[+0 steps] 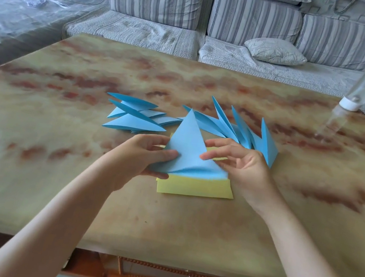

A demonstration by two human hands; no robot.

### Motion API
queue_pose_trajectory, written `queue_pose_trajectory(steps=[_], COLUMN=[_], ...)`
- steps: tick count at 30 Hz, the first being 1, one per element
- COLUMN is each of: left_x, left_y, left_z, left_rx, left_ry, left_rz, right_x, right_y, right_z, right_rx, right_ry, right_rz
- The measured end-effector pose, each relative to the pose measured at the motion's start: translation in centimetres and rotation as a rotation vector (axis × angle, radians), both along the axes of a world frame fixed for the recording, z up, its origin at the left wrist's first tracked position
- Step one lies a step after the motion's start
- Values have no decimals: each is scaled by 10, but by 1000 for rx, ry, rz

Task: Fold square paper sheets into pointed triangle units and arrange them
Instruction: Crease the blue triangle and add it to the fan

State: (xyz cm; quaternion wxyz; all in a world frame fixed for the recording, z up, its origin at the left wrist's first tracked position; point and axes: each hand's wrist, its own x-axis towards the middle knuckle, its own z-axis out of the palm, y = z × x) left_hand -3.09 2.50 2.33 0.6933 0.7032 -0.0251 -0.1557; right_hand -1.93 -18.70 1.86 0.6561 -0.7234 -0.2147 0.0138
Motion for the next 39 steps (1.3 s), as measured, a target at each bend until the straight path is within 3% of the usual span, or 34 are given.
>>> queue_pose_trajectory(steps=[12, 19, 25, 32, 39], left_x=[-8, -4, -5, -7, -10], left_y=[-11, -16, -17, -19, -24], left_z=[3, 4, 7, 8, 6], left_rx=[-5, -25, -149, -257, -291], left_ry=[-22, -113, -232, -278, -276], left_rz=[-111, 126, 199, 286, 332], right_x=[1, -2, -5, -10, -10], right_y=[7, 6, 8, 14, 16], right_z=[-3, -1, 2, 6, 8], right_rx=[117, 77, 6, 49, 74], right_ry=[120, 138, 123, 269, 248], right_rz=[-211, -186, -138, -186, -236])
